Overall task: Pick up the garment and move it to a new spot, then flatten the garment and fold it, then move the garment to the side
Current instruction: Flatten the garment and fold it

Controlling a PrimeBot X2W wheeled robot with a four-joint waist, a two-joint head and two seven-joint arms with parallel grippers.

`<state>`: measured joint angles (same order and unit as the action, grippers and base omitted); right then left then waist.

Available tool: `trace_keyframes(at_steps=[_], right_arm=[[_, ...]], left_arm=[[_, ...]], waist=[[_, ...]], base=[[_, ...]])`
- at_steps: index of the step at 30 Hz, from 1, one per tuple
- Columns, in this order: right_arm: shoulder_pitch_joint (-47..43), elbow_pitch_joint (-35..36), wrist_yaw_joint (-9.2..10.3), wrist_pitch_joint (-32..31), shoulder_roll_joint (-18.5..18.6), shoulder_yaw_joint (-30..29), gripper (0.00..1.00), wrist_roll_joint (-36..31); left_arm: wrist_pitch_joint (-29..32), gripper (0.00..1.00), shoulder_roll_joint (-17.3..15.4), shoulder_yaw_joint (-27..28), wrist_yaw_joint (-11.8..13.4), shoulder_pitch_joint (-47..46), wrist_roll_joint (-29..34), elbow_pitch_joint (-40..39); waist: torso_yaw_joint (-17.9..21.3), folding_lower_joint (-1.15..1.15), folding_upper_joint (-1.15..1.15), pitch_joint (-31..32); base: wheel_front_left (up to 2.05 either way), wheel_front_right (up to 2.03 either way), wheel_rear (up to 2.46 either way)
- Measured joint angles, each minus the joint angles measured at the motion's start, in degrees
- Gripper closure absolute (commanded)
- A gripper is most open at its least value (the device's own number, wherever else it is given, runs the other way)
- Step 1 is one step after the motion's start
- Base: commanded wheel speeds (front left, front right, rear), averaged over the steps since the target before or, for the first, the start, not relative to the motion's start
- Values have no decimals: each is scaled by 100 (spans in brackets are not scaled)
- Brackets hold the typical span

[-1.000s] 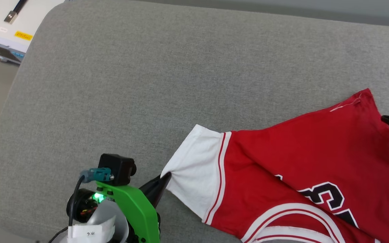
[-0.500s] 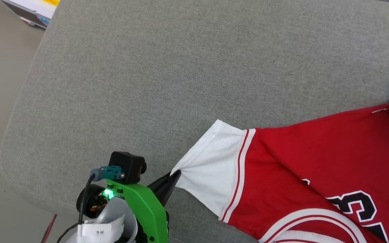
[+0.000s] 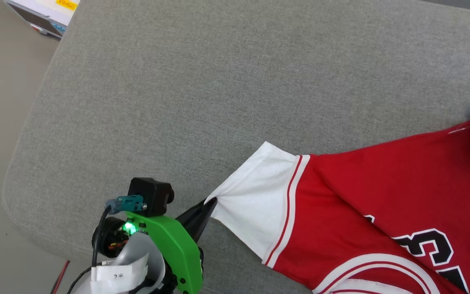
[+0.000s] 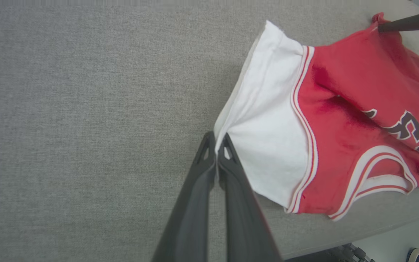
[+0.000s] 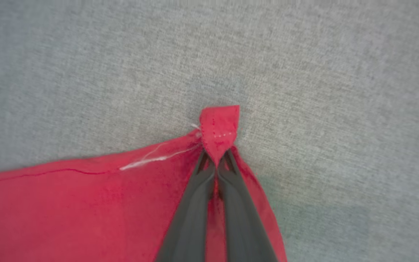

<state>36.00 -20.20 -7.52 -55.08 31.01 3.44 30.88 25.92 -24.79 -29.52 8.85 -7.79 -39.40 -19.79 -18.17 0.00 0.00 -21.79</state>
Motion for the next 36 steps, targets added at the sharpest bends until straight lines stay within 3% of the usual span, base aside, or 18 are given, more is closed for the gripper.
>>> trace_keyframes(at_steps=[8, 17, 36], right_arm=[[64, 21, -1, 541, -12, 216, 100, 388], [97, 415, -1, 1159, 249, 464, 100, 731], [102, 2126, -1, 1856, 297, 280, 100, 755]], left_arm=[[-126, 100, -21, 193, 1, -30, -3, -30], [-305, 100, -168, 579, 75, -244, -40, -160], [-846, 100, -469, 1468, 301, -1875, 626, -497]], waist=[[143, 1, 0, 371], [471, 0, 0, 912], [1576, 1, 0, 1724]], base=[[0, 0, 0], [0, 0, 0], [0, 0, 0]])
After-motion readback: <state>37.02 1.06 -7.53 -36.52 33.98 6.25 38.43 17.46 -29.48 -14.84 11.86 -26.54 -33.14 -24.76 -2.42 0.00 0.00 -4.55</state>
